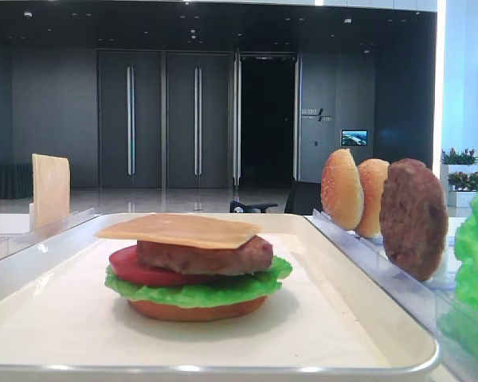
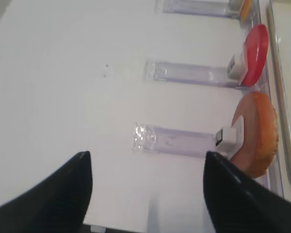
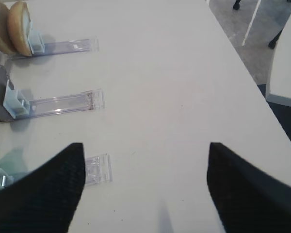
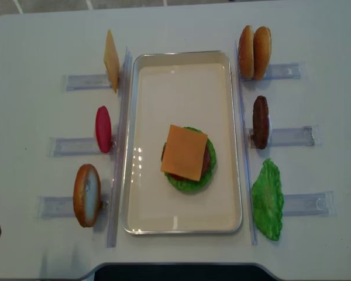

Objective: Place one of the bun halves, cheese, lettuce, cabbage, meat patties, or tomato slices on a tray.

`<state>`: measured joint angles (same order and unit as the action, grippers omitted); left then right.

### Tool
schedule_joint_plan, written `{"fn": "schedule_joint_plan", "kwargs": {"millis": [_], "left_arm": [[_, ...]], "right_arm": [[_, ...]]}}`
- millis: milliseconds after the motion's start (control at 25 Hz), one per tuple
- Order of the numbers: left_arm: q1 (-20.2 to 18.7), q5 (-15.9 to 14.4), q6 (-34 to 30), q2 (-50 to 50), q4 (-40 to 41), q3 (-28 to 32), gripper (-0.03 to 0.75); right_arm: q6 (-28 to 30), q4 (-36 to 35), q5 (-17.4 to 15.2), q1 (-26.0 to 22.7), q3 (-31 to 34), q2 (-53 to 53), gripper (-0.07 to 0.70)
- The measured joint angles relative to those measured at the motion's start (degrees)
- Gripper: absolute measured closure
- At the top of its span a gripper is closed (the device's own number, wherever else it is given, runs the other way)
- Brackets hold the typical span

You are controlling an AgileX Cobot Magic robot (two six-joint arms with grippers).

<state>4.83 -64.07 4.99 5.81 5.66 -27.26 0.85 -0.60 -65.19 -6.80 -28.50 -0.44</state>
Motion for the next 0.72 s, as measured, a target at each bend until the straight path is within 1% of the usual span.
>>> {"fn": "schedule_joint_plan", "kwargs": {"millis": [240, 720], "left_arm": [[0.0, 0.3, 0.0, -6.4, 0.0, 0.1, 0.179], [0.0, 0.3, 0.0, -6.7, 0.0, 0.1, 0.179]], "right_arm": [[0.0, 0.1, 0.0, 0.0, 0.0, 0.0, 0.104], [0.0, 0.1, 0.0, 0.0, 0.0, 0.0, 0.104]]}}
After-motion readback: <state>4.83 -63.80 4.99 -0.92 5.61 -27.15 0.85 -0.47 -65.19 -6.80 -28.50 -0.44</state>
